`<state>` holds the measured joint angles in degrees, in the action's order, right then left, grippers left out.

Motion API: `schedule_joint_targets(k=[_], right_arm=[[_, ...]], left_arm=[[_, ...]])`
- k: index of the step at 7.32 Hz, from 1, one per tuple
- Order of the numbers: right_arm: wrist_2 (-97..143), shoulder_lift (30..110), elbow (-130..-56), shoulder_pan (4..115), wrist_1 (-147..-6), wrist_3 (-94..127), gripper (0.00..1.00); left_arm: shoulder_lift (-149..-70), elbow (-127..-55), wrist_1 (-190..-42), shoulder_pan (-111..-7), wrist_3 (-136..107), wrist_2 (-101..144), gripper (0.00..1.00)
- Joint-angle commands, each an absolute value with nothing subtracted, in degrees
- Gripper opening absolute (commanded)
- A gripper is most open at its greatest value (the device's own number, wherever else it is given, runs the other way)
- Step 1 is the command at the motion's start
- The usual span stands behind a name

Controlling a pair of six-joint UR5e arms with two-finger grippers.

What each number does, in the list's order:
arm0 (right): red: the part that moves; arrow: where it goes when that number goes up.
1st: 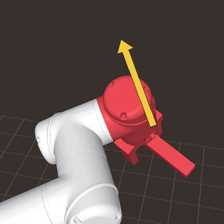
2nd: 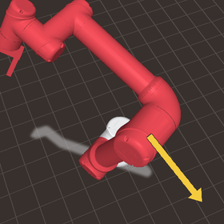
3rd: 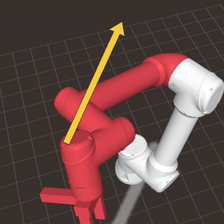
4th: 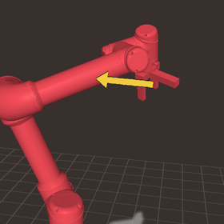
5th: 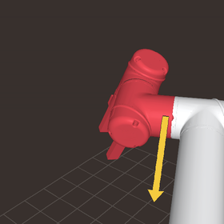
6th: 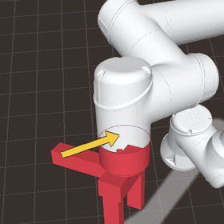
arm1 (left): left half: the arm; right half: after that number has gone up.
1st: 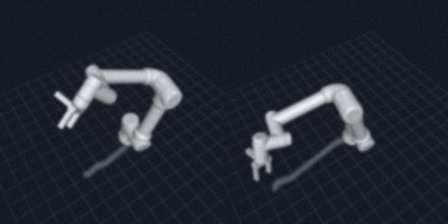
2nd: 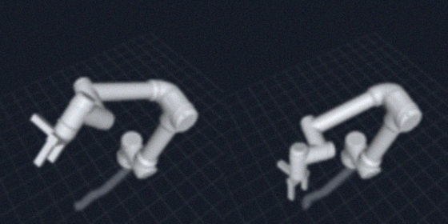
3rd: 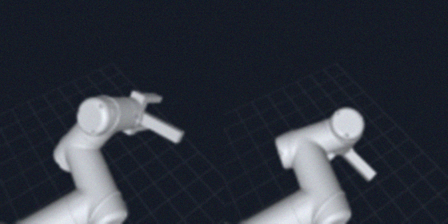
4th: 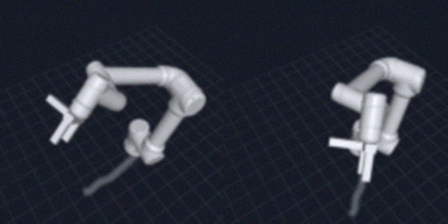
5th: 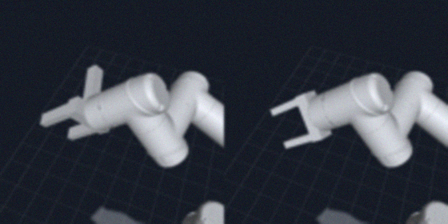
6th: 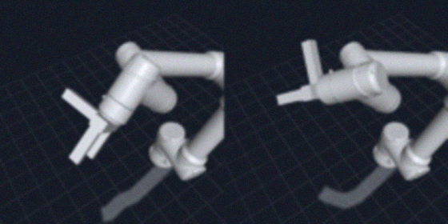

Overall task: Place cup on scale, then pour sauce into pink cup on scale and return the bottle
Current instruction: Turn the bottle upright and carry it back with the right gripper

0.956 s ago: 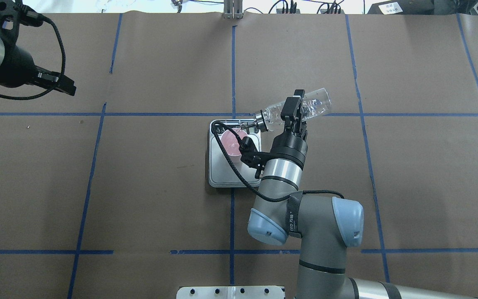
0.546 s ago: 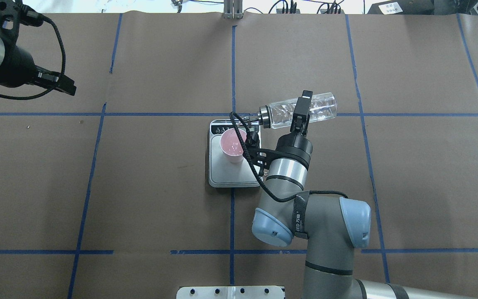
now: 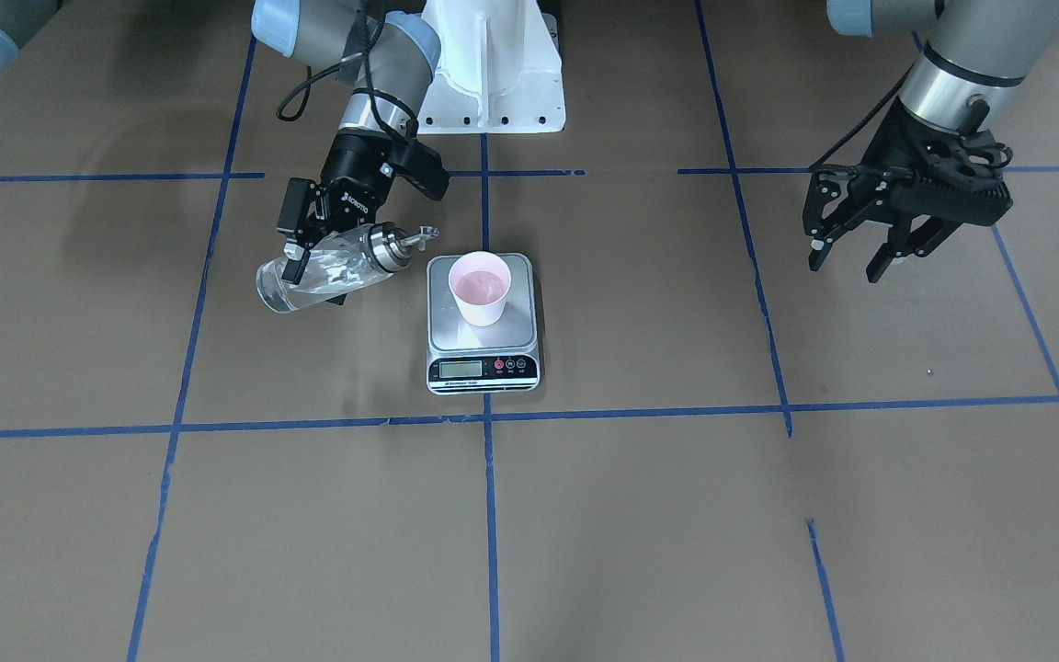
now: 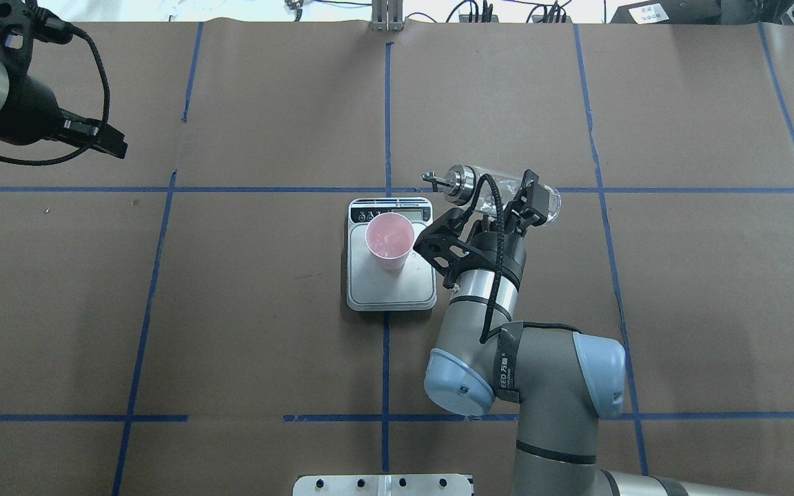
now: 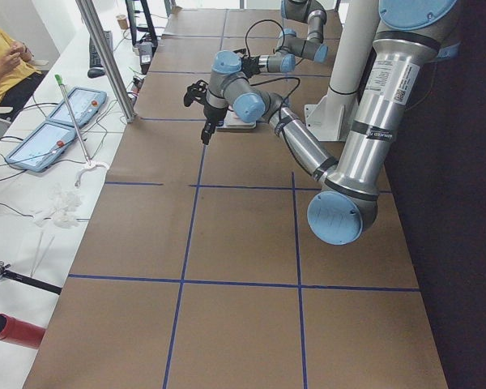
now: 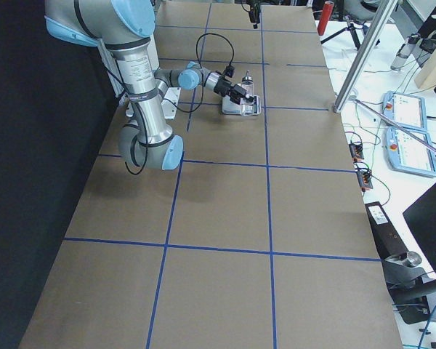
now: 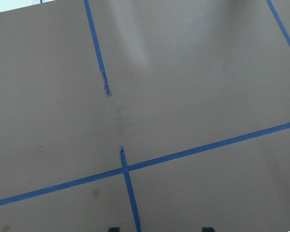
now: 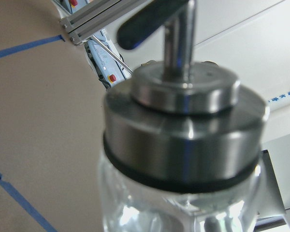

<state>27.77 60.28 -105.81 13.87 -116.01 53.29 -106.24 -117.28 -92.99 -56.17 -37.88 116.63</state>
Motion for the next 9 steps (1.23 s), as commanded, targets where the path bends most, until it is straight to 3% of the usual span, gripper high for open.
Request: schedule_joint_targets(k=[1,4,6,9], right_arm=[[32.23,65.53,-109.41,13.89,-106.69,58.36,0.00],[32.61,78.62,-108.81,14.06,-76.27,63.19,0.00],[34.87,80.16,-108.90,14.33,-75.50,81.69,0.00],[35.77,82.79,-108.63,14.94,-75.41,88.67,0.00]], left_arm=[[-106.17,-117.16,-92.99,-56.08,-37.88,116.63,0.65],[-106.17,-117.25,-92.99,-56.07,-37.97,116.63,0.65],[-106.08,-117.51,-92.99,-56.25,-38.06,116.63,0.65],[-106.08,-118.30,-92.81,-56.34,-38.06,116.63,0.65]])
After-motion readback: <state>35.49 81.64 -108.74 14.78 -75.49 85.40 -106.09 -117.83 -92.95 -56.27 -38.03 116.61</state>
